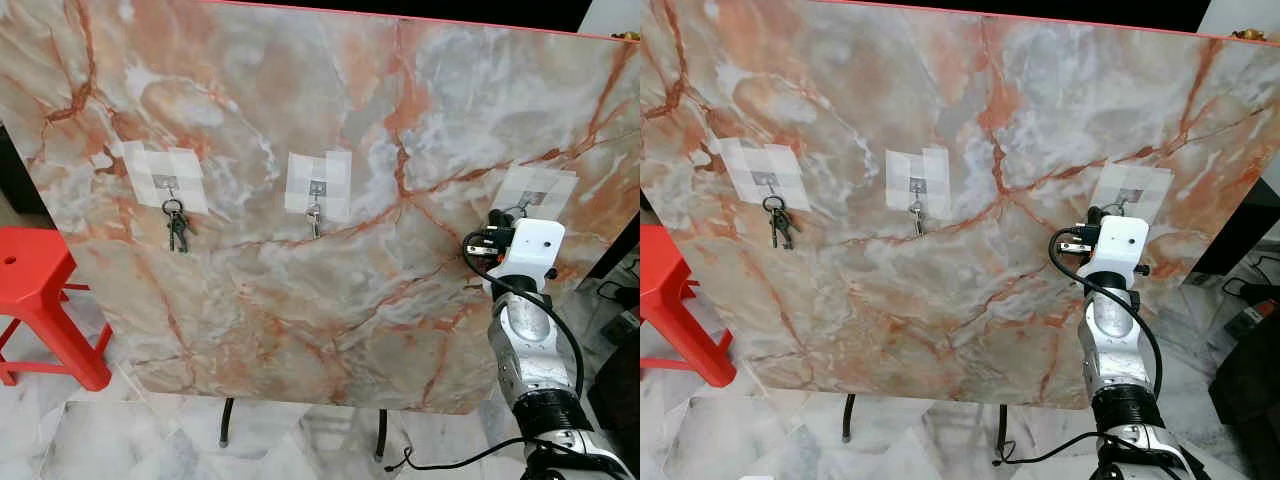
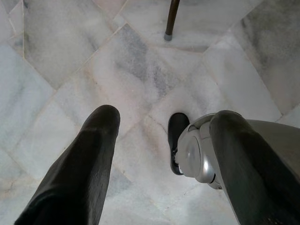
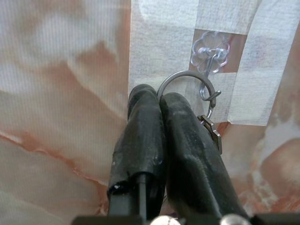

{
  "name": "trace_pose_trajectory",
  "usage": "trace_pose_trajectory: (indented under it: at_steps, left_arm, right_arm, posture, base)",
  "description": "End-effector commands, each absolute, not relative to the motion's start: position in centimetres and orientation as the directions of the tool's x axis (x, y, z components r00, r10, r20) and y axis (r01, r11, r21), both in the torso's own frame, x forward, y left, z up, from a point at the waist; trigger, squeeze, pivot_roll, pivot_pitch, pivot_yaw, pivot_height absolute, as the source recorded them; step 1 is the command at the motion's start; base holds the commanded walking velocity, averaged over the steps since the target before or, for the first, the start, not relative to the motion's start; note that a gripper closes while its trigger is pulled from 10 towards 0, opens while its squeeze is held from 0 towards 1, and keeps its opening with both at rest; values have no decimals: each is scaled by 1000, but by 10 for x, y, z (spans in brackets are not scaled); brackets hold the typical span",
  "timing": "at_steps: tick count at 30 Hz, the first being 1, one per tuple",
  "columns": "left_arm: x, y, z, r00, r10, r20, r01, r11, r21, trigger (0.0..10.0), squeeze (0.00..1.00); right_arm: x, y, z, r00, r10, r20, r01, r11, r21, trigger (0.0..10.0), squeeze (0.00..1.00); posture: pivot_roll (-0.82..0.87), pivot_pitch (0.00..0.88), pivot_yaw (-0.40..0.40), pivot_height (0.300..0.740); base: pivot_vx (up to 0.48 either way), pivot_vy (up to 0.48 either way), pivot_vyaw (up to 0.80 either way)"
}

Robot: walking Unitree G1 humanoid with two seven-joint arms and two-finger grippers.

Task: Hang keys on a hook

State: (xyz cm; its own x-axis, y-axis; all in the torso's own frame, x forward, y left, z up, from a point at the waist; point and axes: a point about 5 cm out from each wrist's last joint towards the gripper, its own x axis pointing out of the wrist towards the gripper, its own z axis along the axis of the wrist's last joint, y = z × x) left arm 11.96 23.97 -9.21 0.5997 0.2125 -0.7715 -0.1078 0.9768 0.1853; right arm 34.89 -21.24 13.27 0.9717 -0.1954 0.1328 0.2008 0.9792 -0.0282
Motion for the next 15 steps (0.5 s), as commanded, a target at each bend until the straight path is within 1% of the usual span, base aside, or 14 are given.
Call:
trace_pose_trajectory:
  at_steps: [1,15]
  left_arm:
    - [116,238,-94,589,200,-783,-98,980,176,10000,0]
    - [116,238,-94,587,198,-785,-93,980,178,10000,0]
  right_arm:
    - [350,-216,132,971,-209,113,214,976,-30,10000,0]
    - [349,-215,129,970,-218,104,221,975,-20,10000,0]
  posture:
    - [-2,0,-84,740]
    - [-1,0,-79,740]
  base:
    - [0,0,0]
    - [0,0,0]
